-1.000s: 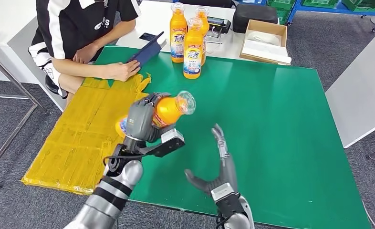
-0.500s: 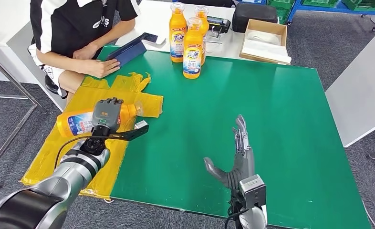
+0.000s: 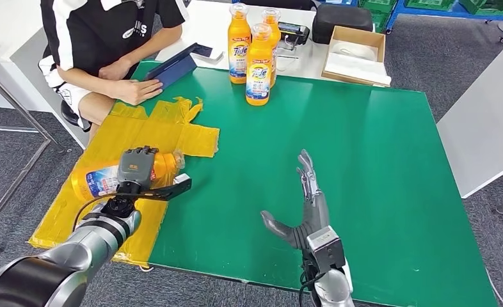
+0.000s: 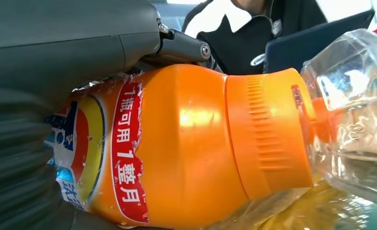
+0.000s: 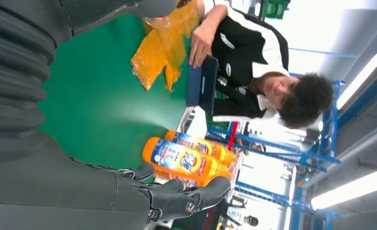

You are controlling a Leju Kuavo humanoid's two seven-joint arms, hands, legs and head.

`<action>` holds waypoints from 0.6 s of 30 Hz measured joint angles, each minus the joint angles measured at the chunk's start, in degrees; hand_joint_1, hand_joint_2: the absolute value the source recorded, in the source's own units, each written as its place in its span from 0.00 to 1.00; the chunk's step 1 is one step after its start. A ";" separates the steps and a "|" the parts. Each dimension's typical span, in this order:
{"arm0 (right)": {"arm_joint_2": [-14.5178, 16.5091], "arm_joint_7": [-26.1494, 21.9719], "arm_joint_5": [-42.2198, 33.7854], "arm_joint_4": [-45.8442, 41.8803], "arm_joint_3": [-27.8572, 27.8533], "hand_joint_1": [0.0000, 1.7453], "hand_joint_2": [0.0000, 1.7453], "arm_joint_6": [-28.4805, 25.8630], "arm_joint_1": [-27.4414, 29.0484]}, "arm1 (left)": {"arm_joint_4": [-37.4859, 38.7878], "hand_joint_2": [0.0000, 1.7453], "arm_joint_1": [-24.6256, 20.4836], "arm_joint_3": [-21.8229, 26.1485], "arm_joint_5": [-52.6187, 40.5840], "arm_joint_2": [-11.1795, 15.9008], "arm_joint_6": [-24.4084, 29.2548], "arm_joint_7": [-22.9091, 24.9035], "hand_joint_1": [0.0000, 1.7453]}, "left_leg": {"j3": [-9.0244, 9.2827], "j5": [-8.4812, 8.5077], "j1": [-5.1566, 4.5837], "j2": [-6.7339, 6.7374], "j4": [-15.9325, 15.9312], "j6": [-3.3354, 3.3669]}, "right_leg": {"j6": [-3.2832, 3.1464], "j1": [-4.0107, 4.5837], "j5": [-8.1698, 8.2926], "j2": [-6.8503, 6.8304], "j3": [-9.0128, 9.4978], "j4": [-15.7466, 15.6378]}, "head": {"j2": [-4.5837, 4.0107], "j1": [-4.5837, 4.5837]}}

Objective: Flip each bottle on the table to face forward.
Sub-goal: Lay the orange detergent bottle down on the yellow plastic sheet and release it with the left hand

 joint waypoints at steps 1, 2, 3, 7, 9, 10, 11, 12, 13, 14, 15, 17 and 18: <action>-0.05 0.05 0.05 0.31 0.23 0.00 1.00 -0.06 -0.08 | 0.08 1.00 0.20 0.76 0.76 -0.12 0.32 -1.14 0.11 | 0.00 0.00 0.00 -0.01 0.00 0.00 | 0.00 0.00 0.00 0.00 0.00 0.00 | 0.00 0.00; -0.10 0.07 0.09 0.58 0.41 0.00 1.00 -0.14 -0.12 | 0.14 1.00 0.38 1.46 1.36 -0.23 0.55 -2.09 0.00 | 0.01 0.01 0.01 -0.01 0.00 -0.01 | -0.01 0.00 0.00 -0.01 0.00 0.01 | 0.00 0.00; -0.13 0.09 0.12 0.82 0.54 0.00 1.00 -0.23 -0.15 | 0.20 1.00 0.54 2.19 2.07 -0.38 0.85 -3.13 0.00 | 0.01 0.01 0.01 -0.02 0.00 -0.01 | -0.01 0.00 -0.01 -0.01 0.00 0.01 | 0.00 0.00; -0.39 0.36 0.46 1.62 0.87 0.00 1.00 -0.74 -0.18 | 0.24 1.00 1.09 6.10 6.85 -1.39 1.94 -10.16 0.00 | 0.02 0.01 0.00 -0.03 0.00 -0.01 | -0.01 -0.01 -0.01 -0.01 0.01 0.01 | 0.00 0.00; -0.62 0.41 0.60 1.95 0.87 0.00 1.00 -0.98 -0.17 | 0.20 1.00 1.35 8.42 9.86 -2.04 1.82 -14.29 0.00 | 0.02 0.01 -0.01 -0.04 0.00 -0.01 | -0.01 -0.02 0.00 -0.02 0.02 0.01 | 0.00 0.01; -0.74 0.43 0.65 2.08 0.86 0.00 1.00 -1.04 -0.15 | 0.18 1.00 1.47 9.59 11.47 -2.38 1.55 -16.41 0.00 | 0.02 0.01 -0.01 -0.05 0.00 0.00 | 0.00 -0.02 0.00 -0.02 0.01 0.01 | 0.00 0.01; -0.87 0.45 0.68 2.19 0.84 0.00 1.00 -1.06 -0.14 | 0.14 1.00 1.59 10.77 13.10 -2.75 1.13 -18.57 0.00 | 0.02 0.01 -0.02 -0.05 0.00 0.00 | 0.00 -0.03 0.00 -0.02 0.02 0.01 | 0.00 0.01; -0.99 0.48 0.71 2.28 0.80 0.00 1.00 -1.07 -0.11 | 0.07 1.00 1.71 11.98 14.74 -3.14 0.63 -20.79 0.00 | 0.02 0.01 -0.02 -0.05 0.01 0.00 | 0.00 -0.03 0.00 -0.02 0.02 0.01 | 0.00 0.01; -1.10 0.52 0.74 2.36 0.75 0.00 1.00 -1.07 -0.08 | -0.05 1.00 1.84 13.18 16.24 -3.50 0.12 -22.88 0.00 | 0.02 0.01 -0.03 -0.05 0.01 0.00 | 0.01 -0.03 0.01 -0.02 0.02 0.01 | 0.00 0.01; -1.20 0.57 0.78 2.40 0.69 0.00 1.00 -1.08 -0.04 | -0.21 1.00 1.99 14.29 17.45 -3.87 -0.34 -24.62 0.00 | 0.02 0.01 -0.03 -0.06 0.01 0.00 | 0.01 -0.03 0.01 -0.02 0.02 0.00 | 0.00 0.00; -1.28 0.62 0.82 2.43 0.62 0.00 1.00 -1.08 0.02 | -0.40 1.00 2.12 15.33 18.39 -4.21 -0.73 -26.00 0.00 | 0.02 0.01 -0.03 -0.06 0.01 0.00 | 0.01 -0.03 0.00 -0.03 0.02 0.00 | 0.00 0.01; -1.44 0.78 0.88 2.43 0.52 0.00 1.00 -1.09 0.13 | -0.72 1.00 2.28 16.90 19.45 -4.73 -1.37 -27.63 0.00 | 0.03 0.01 -0.03 -0.07 0.01 0.00 | 0.00 -0.03 0.00 -0.03 0.03 0.01 | 0.00 0.00; -1.52 0.85 0.89 2.43 0.47 0.00 1.00 -1.09 0.15 | -0.84 1.00 2.32 17.51 19.86 -4.94 -1.70 -28.23 0.00 | 0.03 0.01 -0.02 -0.07 0.01 0.00 | 0.00 -0.02 0.00 -0.03 0.03 0.01 | 0.00 0.01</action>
